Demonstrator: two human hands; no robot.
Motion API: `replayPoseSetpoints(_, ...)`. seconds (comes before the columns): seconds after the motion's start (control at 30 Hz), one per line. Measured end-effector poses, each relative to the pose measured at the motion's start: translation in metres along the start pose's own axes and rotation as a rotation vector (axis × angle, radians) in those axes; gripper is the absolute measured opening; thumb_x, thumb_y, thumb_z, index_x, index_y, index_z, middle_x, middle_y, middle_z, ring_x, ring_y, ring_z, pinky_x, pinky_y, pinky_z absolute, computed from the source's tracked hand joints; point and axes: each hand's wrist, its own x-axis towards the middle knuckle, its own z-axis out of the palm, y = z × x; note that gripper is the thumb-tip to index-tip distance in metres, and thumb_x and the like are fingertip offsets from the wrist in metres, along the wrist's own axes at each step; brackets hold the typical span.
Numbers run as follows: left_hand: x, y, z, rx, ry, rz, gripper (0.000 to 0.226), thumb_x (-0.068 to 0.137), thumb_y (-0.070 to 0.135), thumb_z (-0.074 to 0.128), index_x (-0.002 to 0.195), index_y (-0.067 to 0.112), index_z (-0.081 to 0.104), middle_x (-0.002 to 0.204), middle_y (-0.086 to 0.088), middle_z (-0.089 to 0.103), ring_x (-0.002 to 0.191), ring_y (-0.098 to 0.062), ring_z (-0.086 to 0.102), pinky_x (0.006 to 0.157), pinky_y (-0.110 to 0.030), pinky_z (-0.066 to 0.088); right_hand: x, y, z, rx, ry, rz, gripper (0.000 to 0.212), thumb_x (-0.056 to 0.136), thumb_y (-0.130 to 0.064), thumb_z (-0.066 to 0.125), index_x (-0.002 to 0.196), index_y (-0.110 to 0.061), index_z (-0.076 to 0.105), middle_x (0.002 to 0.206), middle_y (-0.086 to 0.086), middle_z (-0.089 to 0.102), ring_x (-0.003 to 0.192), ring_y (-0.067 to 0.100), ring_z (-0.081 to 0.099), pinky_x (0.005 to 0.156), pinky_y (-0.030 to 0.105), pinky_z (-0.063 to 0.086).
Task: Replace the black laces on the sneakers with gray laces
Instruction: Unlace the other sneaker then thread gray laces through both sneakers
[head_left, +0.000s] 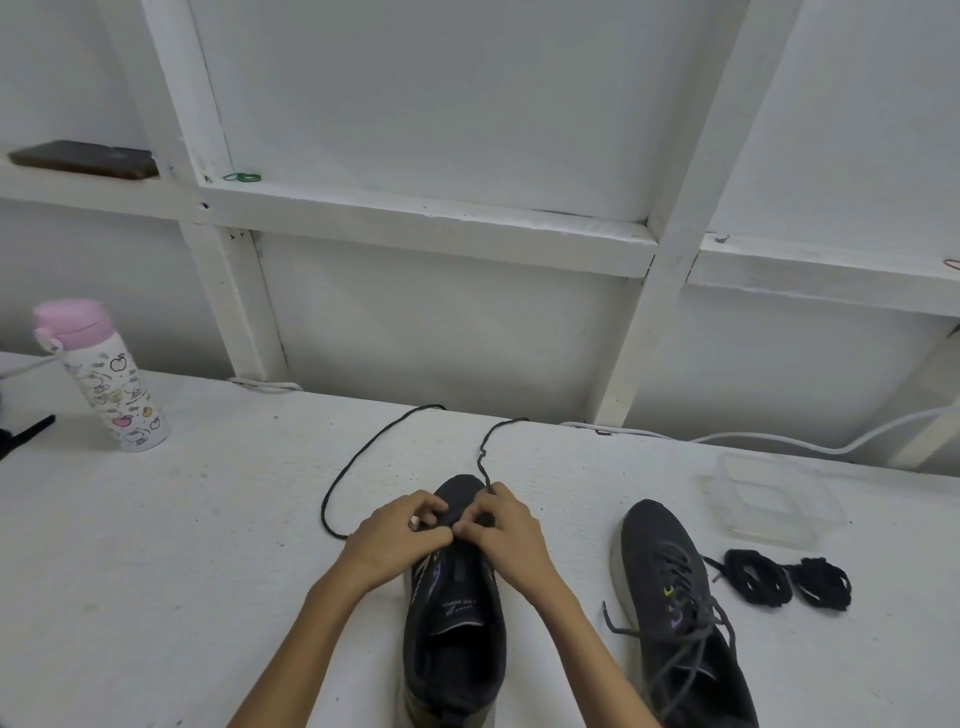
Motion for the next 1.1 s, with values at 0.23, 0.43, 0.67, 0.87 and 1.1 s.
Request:
replayPoseSetpoints(0.23,-0.003,0.006,0.017,0.158,0.168,0.228,0.02,0.077,0.041,0.057,0.097,0.045,0.063,0.101,0.022,0.056,0.096,-0.002,0.055,0.087,-0.025,0.047,-0.005,0.005,-0.01,0.408,-0.041,0.113,0.011,0.082,-0.015,0.072,0.071,-0.016,0.07,0.09,-0.002,0.054,0.077,0.014,0.057,0.06,0.025,0.047)
replayPoseSetpoints(0.43,0.001,0.002,0.023,0.145,0.233,0.291,0.004,0.088,0.032,0.065,0.09,0.029,0.067,0.092,0.021,0.053,0.089,-0.004,0.053,0.08,-0.022,0.045,-0.015,0.009,-0.031,0.585,-0.123,0.139,0.014,0.094,-0.013,0.061,0.097,-0.013,0.075,0.078,0.002,0.066,0.071,0.014,0.062,0.071,0.032,0.059)
replayPoseSetpoints(0.67,0.003,0.0,0.024,-0.004,0.217,0.298,0.005,0.084,0.028,0.072,0.083,0.032,0.069,0.088,0.017,0.058,0.088,-0.001,0.052,0.071,-0.012,0.04,-0.021,0.018,-0.024,0.587,0.03,0.116,0.015,0.09,0.004,0.06,0.093,-0.002,0.074,0.076,0.008,0.071,0.066,0.017,0.063,0.068,0.036,0.059)
replayPoseSetpoints(0.87,0.006,-0.001,0.027,-0.045,0.264,0.284,0.009,0.077,0.025,0.08,0.08,0.033,0.077,0.076,0.016,0.066,0.073,-0.007,0.057,0.065,-0.016,0.045,-0.015,0.016,-0.008,0.507,0.156,0.159,0.016,0.081,0.0,0.072,0.083,-0.013,0.08,0.083,0.003,0.074,0.071,0.016,0.067,0.056,0.021,0.05)
replayPoseSetpoints(1.1,0.01,0.002,0.032,-0.049,0.255,0.307,0.011,0.078,0.021,0.078,0.078,0.031,0.077,0.075,0.016,0.065,0.071,-0.008,0.061,0.066,-0.015,0.046,-0.021,0.015,-0.013,0.696,0.104,0.296,0.014,0.081,-0.002,0.074,0.09,-0.01,0.08,0.078,-0.001,0.074,0.06,0.0,0.061,0.057,0.023,0.047)
